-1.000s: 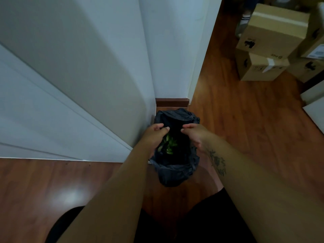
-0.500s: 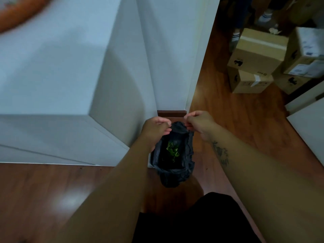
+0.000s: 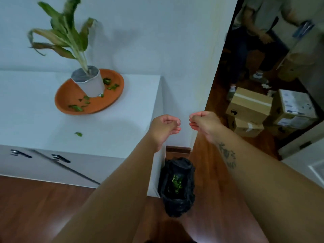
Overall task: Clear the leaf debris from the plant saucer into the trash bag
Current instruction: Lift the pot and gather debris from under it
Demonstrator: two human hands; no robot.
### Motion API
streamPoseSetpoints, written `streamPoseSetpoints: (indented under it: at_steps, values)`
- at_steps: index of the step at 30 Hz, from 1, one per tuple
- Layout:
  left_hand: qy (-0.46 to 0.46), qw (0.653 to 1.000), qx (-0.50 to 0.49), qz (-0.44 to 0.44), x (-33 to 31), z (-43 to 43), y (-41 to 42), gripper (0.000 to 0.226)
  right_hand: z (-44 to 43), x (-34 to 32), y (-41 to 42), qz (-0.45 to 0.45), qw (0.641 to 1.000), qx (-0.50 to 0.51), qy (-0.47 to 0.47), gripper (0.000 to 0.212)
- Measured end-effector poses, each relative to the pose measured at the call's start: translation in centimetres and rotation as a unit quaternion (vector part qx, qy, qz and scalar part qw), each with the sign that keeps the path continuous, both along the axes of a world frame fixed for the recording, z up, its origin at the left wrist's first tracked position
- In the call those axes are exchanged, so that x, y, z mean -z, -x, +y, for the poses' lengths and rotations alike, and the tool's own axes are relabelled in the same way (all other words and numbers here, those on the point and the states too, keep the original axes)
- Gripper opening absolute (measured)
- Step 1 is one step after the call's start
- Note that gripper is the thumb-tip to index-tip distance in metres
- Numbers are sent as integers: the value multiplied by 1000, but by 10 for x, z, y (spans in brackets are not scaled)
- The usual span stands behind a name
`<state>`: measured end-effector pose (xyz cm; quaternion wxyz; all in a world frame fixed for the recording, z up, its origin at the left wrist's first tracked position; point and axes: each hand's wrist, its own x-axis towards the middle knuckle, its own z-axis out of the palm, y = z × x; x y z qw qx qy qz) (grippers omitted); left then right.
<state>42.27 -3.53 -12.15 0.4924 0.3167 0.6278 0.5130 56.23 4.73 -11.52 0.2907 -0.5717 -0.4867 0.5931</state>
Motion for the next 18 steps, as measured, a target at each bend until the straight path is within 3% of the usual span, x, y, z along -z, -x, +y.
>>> streamPoseSetpoints:
  at_steps: [4,13,18]
  values:
    - [-28,999,-27,26,-36,-14,35,13,-9,-34,31,16,999,-18,-28,3]
    - [-26,993,-81,81,-52,-81,162,6,-64,-62,136,42,994,-92,-41,7]
    - [-18,986,-108,128,-54,-116,256,5,-105,-54,212,-24,985,-162,-46,14]
